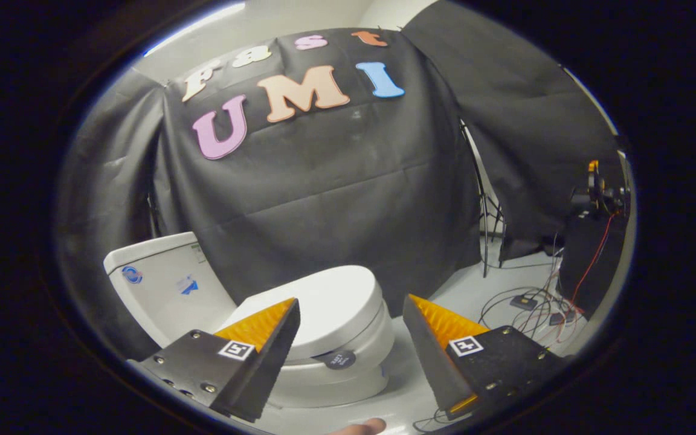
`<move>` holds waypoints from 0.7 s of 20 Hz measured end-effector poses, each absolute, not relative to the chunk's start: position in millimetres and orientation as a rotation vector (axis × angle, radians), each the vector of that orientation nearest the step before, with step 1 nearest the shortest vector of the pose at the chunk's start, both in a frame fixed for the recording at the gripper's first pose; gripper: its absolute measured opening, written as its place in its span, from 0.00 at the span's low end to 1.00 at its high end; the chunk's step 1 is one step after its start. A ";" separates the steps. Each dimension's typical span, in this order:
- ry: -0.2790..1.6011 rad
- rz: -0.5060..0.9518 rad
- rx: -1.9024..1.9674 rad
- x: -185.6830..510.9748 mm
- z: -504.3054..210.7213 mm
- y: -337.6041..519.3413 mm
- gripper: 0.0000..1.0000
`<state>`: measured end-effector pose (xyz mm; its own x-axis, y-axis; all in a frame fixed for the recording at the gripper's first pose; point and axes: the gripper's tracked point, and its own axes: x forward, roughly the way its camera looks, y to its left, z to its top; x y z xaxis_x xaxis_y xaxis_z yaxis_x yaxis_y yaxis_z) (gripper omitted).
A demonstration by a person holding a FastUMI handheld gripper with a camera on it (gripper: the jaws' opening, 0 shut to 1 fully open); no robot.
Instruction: Open the toilet lid.
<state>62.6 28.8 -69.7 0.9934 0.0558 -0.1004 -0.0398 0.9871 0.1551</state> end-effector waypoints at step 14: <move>0.285 -0.004 0.699 92.3 -186.1 44.9 0.96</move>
